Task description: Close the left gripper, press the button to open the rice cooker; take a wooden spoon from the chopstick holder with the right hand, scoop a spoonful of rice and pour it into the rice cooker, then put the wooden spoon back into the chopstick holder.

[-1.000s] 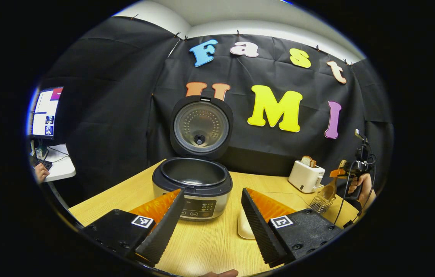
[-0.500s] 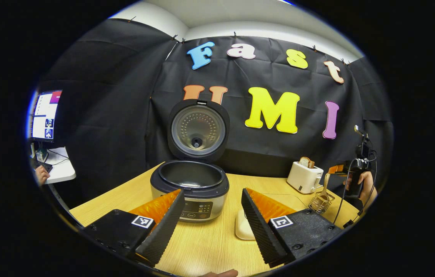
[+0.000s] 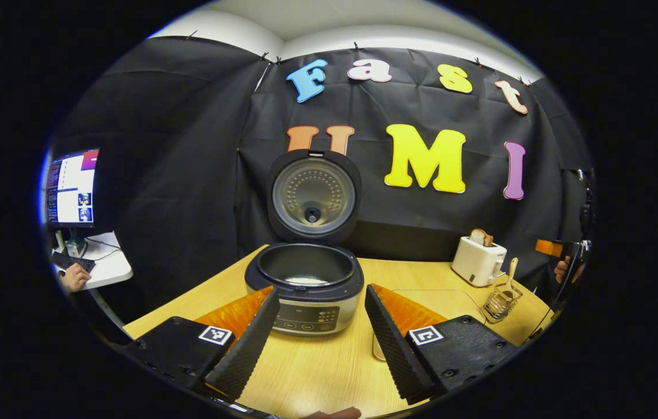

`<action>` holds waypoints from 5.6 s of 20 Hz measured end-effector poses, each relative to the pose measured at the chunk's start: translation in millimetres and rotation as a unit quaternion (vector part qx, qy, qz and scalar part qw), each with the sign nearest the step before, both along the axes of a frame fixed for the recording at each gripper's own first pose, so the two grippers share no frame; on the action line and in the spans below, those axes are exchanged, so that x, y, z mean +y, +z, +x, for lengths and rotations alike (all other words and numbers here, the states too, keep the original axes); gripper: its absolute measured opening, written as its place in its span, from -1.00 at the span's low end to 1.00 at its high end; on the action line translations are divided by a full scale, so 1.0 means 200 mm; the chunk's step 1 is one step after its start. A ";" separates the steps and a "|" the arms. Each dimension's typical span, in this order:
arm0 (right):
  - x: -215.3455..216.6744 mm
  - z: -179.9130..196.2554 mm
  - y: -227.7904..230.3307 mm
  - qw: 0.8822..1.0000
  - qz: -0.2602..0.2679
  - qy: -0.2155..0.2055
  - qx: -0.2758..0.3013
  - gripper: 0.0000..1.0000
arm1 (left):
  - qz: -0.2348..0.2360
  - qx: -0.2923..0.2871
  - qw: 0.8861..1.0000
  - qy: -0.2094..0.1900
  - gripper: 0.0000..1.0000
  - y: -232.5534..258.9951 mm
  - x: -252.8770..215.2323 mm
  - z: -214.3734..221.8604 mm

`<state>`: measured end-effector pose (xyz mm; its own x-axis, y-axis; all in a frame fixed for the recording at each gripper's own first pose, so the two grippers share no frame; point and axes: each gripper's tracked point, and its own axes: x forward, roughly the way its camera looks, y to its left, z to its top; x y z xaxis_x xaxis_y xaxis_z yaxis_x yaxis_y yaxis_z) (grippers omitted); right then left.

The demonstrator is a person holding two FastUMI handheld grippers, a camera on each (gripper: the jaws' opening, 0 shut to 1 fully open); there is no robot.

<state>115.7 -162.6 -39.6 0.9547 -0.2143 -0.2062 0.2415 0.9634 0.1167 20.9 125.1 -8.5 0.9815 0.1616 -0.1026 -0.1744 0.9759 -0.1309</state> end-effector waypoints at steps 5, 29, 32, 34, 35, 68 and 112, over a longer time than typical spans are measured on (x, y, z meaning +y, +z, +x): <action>0.00 -0.17 -0.09 1.000 -0.007 0.024 0.016 0.84 | 0.005 -0.008 1.000 0.015 0.89 0.18 0.05 0.08; -0.08 -0.32 -0.04 0.999 -0.015 0.029 -0.032 0.92 | -0.011 -0.010 0.999 0.038 0.88 1.10 0.38 1.28; -0.06 -0.29 -0.06 0.999 -0.010 0.036 -0.032 0.92 | -0.008 -0.024 0.999 0.048 0.89 1.13 0.44 1.46; -0.04 -0.27 -0.09 0.999 -0.008 0.039 -0.027 0.84 | 0.000 -0.028 0.998 0.061 0.88 1.13 0.51 1.58; -0.03 -0.26 -0.12 0.999 -0.009 0.043 -0.021 0.92 | 0.005 -0.022 0.998 0.059 0.89 1.11 0.50 1.62; 0.02 -0.49 0.13 0.995 0.007 0.063 -0.072 0.91 | 0.052 0.182 0.982 -0.009 0.80 0.17 0.20 0.89; 0.05 -0.53 0.11 0.996 0.013 0.067 -0.061 0.92 | -0.033 0.162 0.986 -0.002 0.75 0.04 0.04 0.36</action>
<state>9.5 -152.0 -17.8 0.9927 -0.0791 -0.0905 0.0932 0.9821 0.1636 93.6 134.0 -0.4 0.8965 0.1403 -0.4203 -0.2132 0.9681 -0.1316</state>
